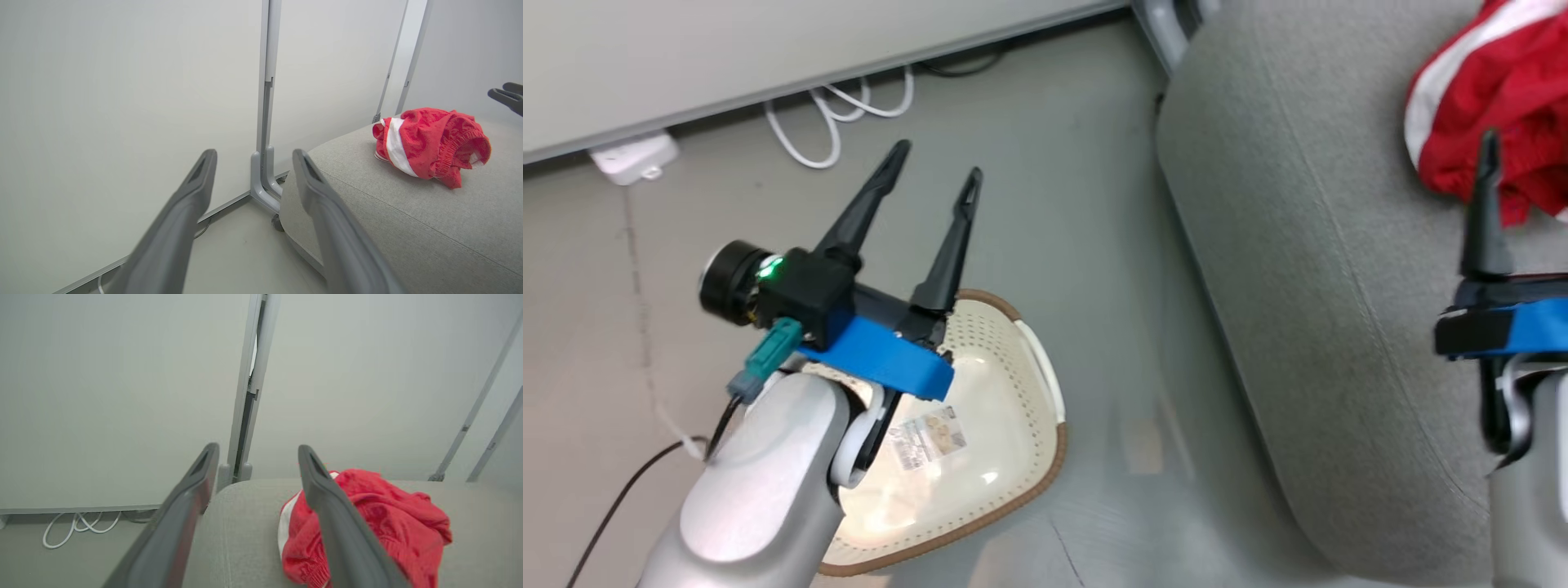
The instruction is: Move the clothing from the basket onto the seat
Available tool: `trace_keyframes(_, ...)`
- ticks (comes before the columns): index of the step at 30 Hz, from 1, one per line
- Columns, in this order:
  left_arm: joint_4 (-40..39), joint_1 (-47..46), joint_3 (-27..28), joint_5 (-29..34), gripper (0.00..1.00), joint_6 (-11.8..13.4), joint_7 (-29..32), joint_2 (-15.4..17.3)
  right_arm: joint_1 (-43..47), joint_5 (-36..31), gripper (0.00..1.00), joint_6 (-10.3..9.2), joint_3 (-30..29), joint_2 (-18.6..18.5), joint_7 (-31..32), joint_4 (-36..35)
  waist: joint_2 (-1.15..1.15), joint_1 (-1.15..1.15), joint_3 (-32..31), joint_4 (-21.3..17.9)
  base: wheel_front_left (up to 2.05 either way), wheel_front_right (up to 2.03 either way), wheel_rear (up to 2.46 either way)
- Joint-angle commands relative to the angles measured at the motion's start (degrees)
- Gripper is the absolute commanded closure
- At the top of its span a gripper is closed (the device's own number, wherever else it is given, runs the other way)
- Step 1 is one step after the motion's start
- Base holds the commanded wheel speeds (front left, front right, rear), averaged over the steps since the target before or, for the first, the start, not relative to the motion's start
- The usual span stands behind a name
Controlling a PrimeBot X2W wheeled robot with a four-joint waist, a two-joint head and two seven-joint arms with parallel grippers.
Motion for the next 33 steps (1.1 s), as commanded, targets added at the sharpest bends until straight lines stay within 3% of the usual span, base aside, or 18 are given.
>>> trace_keyframes(1,-0.75,2.08,1.94,0.36,0.00,0.46,-0.24,-0.17,1.46,0.19,0.00,-0.03,1.41,0.80,-0.04,-0.53,0.00,0.01,-2.88,3.22,0.00,0.00,0.00)
trace_keyframes(7,-2.61,7.14,9.59,2.01,0.00,0.53,-0.22,-2.26,3.27,0.46,0.00,-0.04,6.68,2.51,-0.05,-1.55,0.00,0.01,-5.75,7.18,0.00,0.00,0.00)
trace_keyframes(15,-3.34,14.90,18.79,5.20,0.00,-1.51,-0.22,-6.09,6.87,2.02,0.00,-0.04,11.07,4.09,-0.05,-1.09,0.00,0.01,-10.49,11.79,0.00,0.00,0.00)
trace_keyframes(22,-3.81,22.24,25.32,8.40,0.00,-3.65,-0.22,-9.02,12.67,4.23,0.00,-0.04,11.75,5.40,-0.04,-0.95,0.00,0.01,-14.73,14.63,0.00,0.00,0.00)
trace_keyframes(33,-3.68,29.27,29.90,11.70,0.00,-5.72,-0.23,-10.58,20.75,6.10,0.00,-0.03,10.41,7.10,-0.04,-0.32,0.00,0.01,-18.92,15.92,0.00,0.00,0.00)
